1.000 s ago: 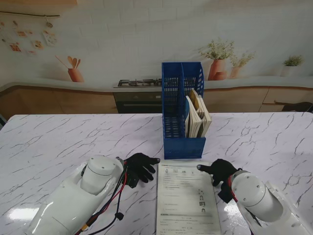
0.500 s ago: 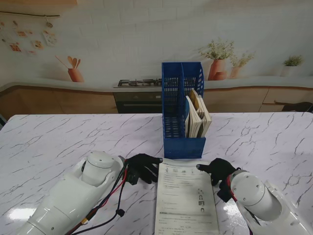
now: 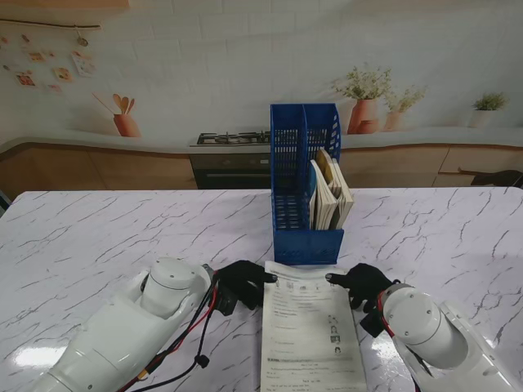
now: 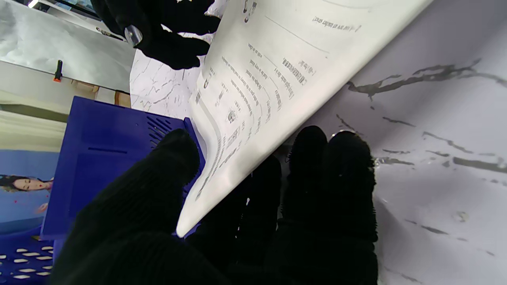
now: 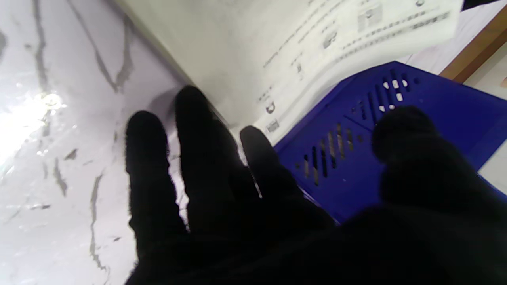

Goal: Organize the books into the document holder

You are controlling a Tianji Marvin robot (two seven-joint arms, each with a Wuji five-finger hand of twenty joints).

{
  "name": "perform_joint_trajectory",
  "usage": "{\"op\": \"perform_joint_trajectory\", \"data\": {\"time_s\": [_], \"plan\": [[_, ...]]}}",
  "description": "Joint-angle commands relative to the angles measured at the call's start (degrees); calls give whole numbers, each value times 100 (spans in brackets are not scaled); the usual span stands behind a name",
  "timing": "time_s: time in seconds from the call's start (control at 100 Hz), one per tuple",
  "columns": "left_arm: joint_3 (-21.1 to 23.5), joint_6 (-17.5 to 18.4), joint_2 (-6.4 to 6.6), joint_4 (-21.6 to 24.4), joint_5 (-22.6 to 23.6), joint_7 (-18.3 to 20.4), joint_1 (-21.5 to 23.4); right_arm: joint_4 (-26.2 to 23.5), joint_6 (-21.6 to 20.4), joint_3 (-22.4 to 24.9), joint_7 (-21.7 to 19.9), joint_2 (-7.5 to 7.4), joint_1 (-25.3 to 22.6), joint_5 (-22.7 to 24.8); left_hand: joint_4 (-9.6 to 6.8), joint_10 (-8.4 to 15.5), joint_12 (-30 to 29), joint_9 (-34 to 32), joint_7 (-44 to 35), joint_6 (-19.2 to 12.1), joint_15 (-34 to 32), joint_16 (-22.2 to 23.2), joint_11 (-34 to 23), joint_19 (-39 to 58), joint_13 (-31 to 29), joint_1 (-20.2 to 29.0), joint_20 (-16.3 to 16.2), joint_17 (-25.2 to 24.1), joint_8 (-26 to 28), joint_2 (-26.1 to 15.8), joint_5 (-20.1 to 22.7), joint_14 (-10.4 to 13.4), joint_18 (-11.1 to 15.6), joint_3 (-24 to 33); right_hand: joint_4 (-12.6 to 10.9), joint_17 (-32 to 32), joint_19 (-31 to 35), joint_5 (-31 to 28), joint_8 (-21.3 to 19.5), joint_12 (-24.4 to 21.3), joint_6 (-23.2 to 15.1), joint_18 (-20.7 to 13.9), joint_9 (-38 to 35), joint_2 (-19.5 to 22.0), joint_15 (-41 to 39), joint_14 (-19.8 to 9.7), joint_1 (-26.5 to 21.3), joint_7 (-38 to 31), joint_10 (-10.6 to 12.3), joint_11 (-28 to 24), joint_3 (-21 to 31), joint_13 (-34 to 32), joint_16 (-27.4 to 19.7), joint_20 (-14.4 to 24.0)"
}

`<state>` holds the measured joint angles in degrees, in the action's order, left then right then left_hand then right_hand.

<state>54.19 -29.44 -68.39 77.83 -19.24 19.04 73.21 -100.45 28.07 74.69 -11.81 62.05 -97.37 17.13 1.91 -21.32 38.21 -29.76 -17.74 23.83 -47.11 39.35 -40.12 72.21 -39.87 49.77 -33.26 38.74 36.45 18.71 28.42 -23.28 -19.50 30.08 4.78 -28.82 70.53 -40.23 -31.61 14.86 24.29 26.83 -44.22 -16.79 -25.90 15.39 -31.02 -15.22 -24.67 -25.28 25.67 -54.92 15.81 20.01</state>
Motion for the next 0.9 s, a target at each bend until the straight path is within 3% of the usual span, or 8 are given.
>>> {"op": "perform_joint_trajectory", "data": {"time_s": [0.0,0.02,0.03,0.07,0.14,0.21,0.33,0.89], "plan": [[-162,137,-40,-310,-1,101,134,230,15,-106,-57,78,-149,-51,50,142,-130,16,-1158,-330,-154,-1,145,563,-277,163,42,-511,405,213,-235,-112,91,181,-5,23,22,179,75,-264,-13,-190,242,73,1087,349,39,50,-45,621,-134,458,-530,10],[-166,164,-52,-321,-15,81,134,232,9,-105,-53,79,-148,-52,47,149,-159,-8,-1393,-342,-196,39,167,575,-262,191,55,-488,441,217,-293,-209,56,225,-7,25,30,177,72,-265,-27,-185,240,69,1074,359,42,47,-42,623,-138,465,-522,16],[-168,173,-60,-325,-23,67,134,232,5,-105,-52,79,-147,-53,74,116,-190,-41,-1620,-359,-264,22,191,602,-439,251,73,-418,481,254,-337,343,163,263,-8,26,33,176,71,-266,-30,-185,237,69,1066,362,42,46,-39,623,-138,462,-518,19],[-179,192,-84,-333,-51,9,131,236,-13,-100,-53,79,-147,-54,253,109,-366,-151,-2606,-463,-219,173,282,703,-240,565,138,-356,166,506,-511,-383,27,326,-11,31,42,175,67,-267,-39,-171,222,59,1043,365,44,42,-28,623,-137,466,-506,28],[-212,300,-87,-324,-18,-30,126,241,-37,-92,-38,83,-147,-60,341,171,-447,-483,-3764,-622,-410,-53,546,899,-878,1237,387,131,-243,808,-549,636,459,325,-15,52,51,164,55,-271,-87,-155,198,45,1004,360,53,29,-3,629,-127,473,-484,42],[-209,441,-106,-292,32,-158,161,229,-65,-78,-24,86,-154,-56,392,385,155,-1445,-4428,-918,-472,-90,1234,1095,-1265,1677,794,647,-344,971,-275,718,758,781,-17,44,69,148,42,-274,-131,-168,165,31,966,342,64,14,32,631,-108,471,-465,57],[-138,660,-110,-173,41,-288,261,171,-112,-39,23,97,-194,-55,362,632,340,-2307,-4506,-1352,-538,20,1645,1344,-1666,1828,1139,1240,-462,1022,203,869,1172,1239,-16,30,90,110,14,-278,-229,-207,88,15,896,273,82,-19,116,632,-54,430,-433,80],[641,1263,114,1353,317,-611,1043,-774,-572,450,703,211,-645,461,417,1189,1600,-2681,-4602,-1946,-701,789,1481,1744,-1656,1854,1109,1151,100,919,741,698,1001,1817,-16,909,124,325,-536,50,-1509,221,148,126,240,-788,-71,-378,1453,205,-475,642,353,442]]}}
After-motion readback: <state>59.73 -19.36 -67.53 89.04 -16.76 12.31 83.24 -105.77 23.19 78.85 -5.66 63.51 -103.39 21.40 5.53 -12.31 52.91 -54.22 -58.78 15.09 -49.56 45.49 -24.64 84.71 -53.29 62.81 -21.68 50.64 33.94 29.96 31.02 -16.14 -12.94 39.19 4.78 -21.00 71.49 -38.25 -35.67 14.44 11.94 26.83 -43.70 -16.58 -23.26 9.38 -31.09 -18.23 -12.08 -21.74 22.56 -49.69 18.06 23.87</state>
